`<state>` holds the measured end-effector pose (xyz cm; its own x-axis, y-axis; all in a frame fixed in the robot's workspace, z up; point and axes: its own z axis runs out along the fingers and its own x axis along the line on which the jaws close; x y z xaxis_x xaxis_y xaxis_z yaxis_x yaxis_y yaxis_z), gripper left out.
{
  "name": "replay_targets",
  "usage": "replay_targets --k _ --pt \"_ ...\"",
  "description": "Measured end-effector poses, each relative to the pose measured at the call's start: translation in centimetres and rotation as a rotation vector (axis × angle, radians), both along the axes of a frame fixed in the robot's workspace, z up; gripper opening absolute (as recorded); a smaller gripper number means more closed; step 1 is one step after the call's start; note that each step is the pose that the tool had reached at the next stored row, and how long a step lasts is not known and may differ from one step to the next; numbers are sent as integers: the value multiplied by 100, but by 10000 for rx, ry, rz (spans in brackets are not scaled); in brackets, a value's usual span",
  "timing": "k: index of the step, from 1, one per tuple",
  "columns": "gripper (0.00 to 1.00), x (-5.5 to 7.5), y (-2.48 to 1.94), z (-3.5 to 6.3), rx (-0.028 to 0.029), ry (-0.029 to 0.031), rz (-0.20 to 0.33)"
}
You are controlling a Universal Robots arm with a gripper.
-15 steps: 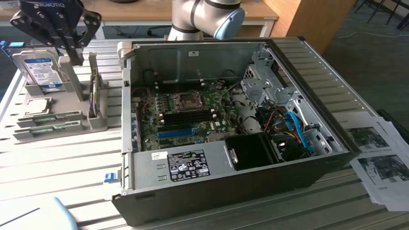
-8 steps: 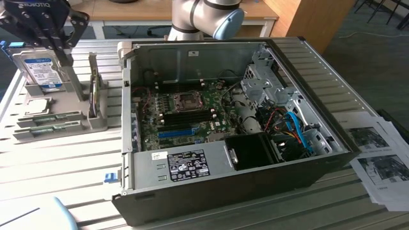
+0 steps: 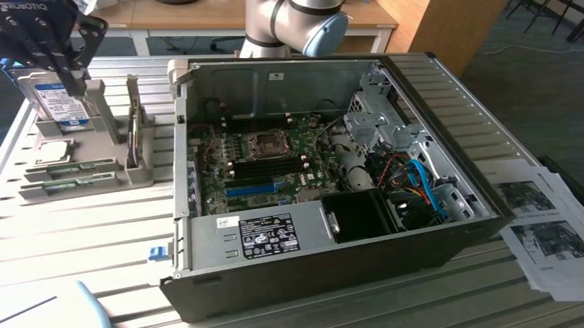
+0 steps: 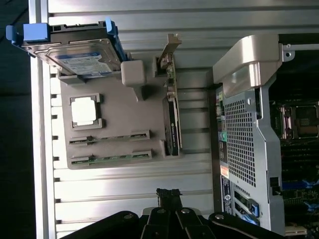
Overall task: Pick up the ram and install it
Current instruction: 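Reach for the ram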
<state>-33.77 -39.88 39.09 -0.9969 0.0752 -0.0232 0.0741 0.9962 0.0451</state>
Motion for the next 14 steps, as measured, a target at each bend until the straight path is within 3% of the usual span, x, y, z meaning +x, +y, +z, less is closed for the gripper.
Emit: replay_targets --k 14 --pt "9 -347 0 -5 0 0 0"
